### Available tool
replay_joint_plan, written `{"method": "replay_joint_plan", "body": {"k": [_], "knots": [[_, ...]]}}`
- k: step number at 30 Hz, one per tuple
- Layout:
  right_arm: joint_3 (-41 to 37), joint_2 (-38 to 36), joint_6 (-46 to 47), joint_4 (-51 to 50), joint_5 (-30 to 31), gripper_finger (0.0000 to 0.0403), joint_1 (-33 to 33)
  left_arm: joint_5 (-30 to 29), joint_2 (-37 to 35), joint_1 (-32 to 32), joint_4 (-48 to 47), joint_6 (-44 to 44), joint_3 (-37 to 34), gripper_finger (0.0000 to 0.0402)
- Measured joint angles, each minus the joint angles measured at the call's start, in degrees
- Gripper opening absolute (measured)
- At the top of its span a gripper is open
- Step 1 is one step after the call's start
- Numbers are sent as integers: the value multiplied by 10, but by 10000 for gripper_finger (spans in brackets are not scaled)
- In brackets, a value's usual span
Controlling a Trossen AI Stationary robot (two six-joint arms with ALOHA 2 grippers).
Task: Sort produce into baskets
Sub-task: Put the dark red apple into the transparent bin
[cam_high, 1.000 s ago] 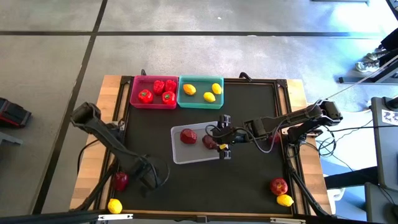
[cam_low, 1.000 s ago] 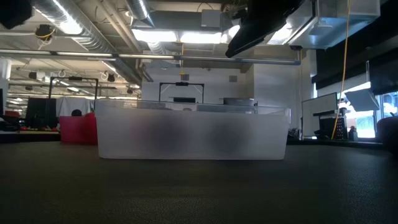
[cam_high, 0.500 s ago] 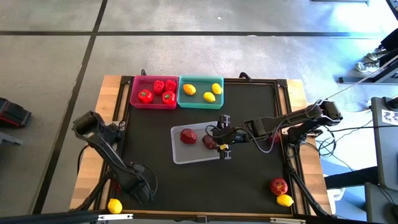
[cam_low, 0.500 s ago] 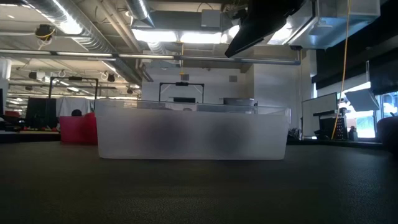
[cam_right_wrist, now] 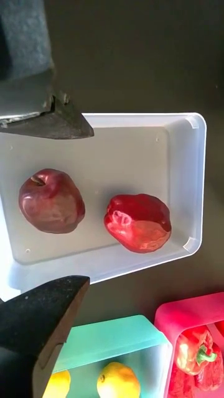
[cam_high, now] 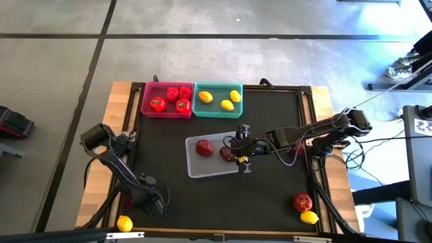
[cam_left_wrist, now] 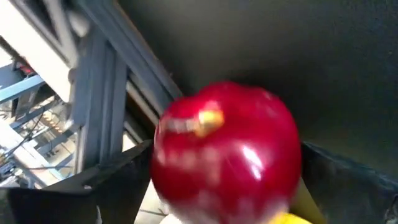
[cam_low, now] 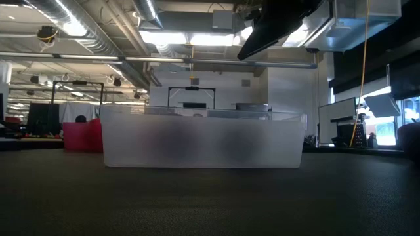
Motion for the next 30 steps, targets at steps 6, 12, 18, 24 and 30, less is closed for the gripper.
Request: {"method": "replay_joint_plan", "body": {"k": [6, 12, 18, 24, 30], "knots": [[0, 0, -5, 0, 0, 301, 0, 3, 0, -2, 46, 17, -22, 322], [0, 0, -8, -4, 0, 301, 0, -1, -12, -2, 60, 51, -22, 308], [0, 0, -8, -7, 0, 301, 0, -48, -46, 1, 60, 75, -4, 308], [0, -5, 15, -43, -23, 301, 1, -177, -112, 18, 57, 94, 25, 308], [0, -5, 42, -71, -72, 301, 9, -342, -190, 47, 59, 114, 38, 317]]}}
